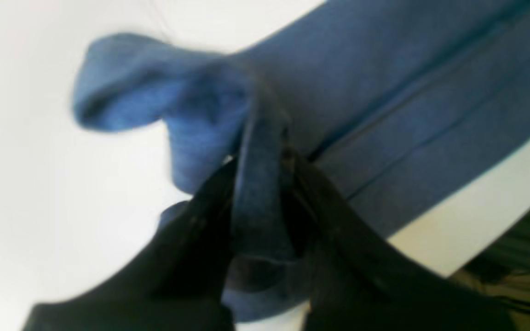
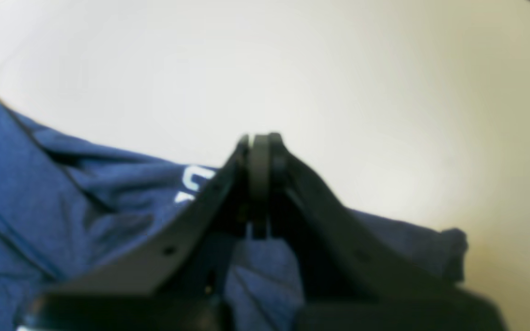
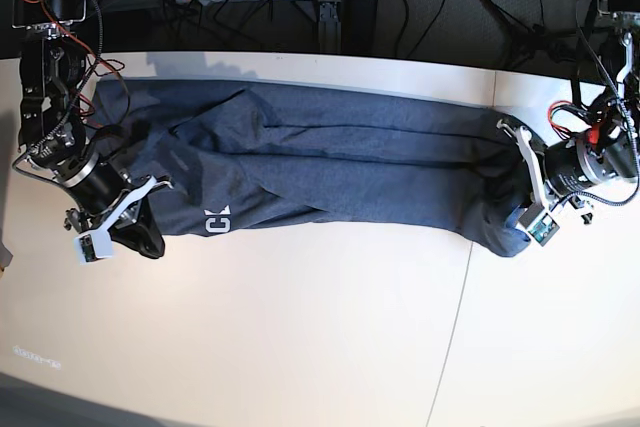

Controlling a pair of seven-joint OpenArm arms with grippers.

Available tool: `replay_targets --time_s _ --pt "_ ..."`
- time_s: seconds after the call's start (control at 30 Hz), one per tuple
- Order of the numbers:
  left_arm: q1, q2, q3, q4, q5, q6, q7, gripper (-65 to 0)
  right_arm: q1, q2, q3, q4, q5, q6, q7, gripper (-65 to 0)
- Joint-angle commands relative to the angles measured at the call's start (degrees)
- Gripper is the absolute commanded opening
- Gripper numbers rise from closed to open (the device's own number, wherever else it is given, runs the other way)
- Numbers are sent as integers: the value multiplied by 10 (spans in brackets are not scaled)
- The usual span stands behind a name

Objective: Fold the T-shirt properly
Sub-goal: 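Lift the strip end with the left gripper toward the right gripper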

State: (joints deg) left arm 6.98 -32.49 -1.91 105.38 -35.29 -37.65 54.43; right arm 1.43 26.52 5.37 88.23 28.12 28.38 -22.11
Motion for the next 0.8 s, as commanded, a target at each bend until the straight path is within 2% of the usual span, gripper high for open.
replay_targets --time_s 0.0,0.1,0.2,0.27,0.4,0.47,0.57,0.77 --pt "0 -3 -6 28 6 20 -12 -650 9 9 5 9 8 44 17 -650" --pt "18 17 0 72 31 46 -18 -650 9 9 6 9 6 44 17 -650" --pt "21 45 40 94 71 69 -20 -650 9 9 6 9 6 44 17 -650" --pt "21 69 83 95 121 86 -28 -650 10 9 6 9 6 44 17 -650" --pt "17 121 188 94 264 127 -49 -650 10 9 6 9 8 44 17 -650" --pt "13 146 222 90 308 155 -50 -650 11 9 6 9 10 44 17 -650" --pt "5 181 252 87 342 174 -48 -650 11 9 6 9 10 44 17 -650" --pt "-13 261 283 47 369 182 -49 -650 11 11 6 9 10 44 17 -650"
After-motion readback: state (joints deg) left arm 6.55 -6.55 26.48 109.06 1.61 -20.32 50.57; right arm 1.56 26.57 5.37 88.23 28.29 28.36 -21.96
